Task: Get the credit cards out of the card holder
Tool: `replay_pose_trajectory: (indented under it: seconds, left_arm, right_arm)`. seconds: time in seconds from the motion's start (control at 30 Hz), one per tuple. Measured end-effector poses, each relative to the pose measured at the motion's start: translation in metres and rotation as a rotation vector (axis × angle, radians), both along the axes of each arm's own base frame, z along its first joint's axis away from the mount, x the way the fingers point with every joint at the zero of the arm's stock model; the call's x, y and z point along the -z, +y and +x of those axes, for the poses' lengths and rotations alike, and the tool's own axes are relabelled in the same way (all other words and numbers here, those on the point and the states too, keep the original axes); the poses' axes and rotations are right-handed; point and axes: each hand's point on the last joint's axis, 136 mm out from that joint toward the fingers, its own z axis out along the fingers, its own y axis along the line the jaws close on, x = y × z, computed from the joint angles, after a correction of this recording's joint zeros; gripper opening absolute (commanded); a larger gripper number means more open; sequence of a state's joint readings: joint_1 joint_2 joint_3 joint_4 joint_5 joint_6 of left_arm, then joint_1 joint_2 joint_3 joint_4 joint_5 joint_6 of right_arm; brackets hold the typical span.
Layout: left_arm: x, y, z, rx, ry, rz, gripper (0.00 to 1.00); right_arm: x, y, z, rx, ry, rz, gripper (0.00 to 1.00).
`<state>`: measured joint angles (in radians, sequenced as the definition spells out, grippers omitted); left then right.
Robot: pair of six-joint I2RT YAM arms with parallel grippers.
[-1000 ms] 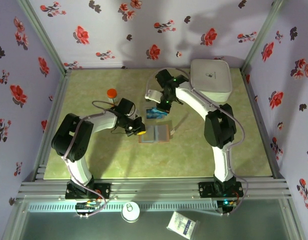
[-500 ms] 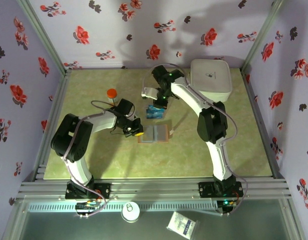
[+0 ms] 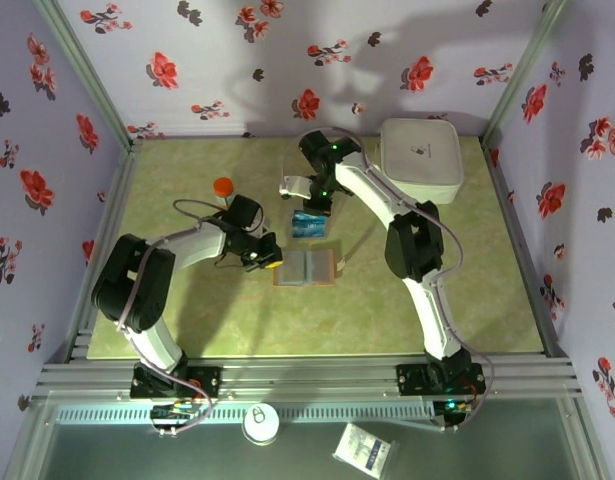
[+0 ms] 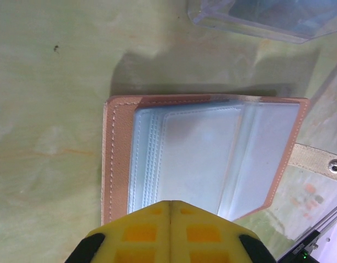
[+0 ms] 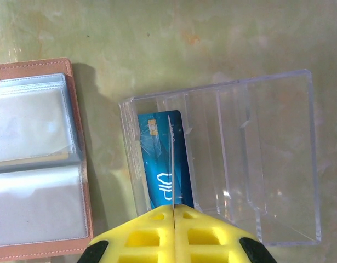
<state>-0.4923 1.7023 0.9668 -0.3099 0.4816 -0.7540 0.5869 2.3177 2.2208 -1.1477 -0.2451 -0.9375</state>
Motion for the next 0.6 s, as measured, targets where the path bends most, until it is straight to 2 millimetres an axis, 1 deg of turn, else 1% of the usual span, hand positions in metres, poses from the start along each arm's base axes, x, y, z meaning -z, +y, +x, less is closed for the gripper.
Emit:
replay_pose_trajectory:
  seconds: [0.07,0.1,0.13,0.23,0.33,0.43,0.6]
  left_arm:
    - [-0.005,0.002,0.001,-0.009,-0.015,-0.009,0.04]
    - [-0.007,0.004,0.002,-0.016,-0.022,-0.013,0.05]
    - [-0.009,0.006,0.002,-0.024,-0.027,-0.015,0.05]
    - [-0.010,0.012,0.004,-0.051,-0.034,-0.016,0.05]
    - [-0.008,0.019,0.004,-0.071,-0.030,-0.015,0.05]
    - [-0.006,0.022,0.005,-0.084,-0.027,-0.015,0.05]
    - [-0.007,0.022,0.008,-0.089,-0.038,-0.018,0.05]
  right_arm:
    - [0.003,0.000,-0.001,-0.004,0.009,-0.002,0.00]
    - [0.006,0.000,-0.002,-0.006,0.016,-0.005,0.02]
    - [0.009,0.000,-0.002,-0.006,0.022,-0.009,0.07]
    - [0.018,0.000,-0.002,-0.004,0.038,-0.019,0.17]
    - [0.022,0.000,-0.002,-0.001,0.045,-0.023,0.19]
    - [0.021,0.001,-0.001,0.012,0.042,-0.018,0.19]
    - [0.024,-0.004,-0.004,0.079,0.036,-0.008,0.18]
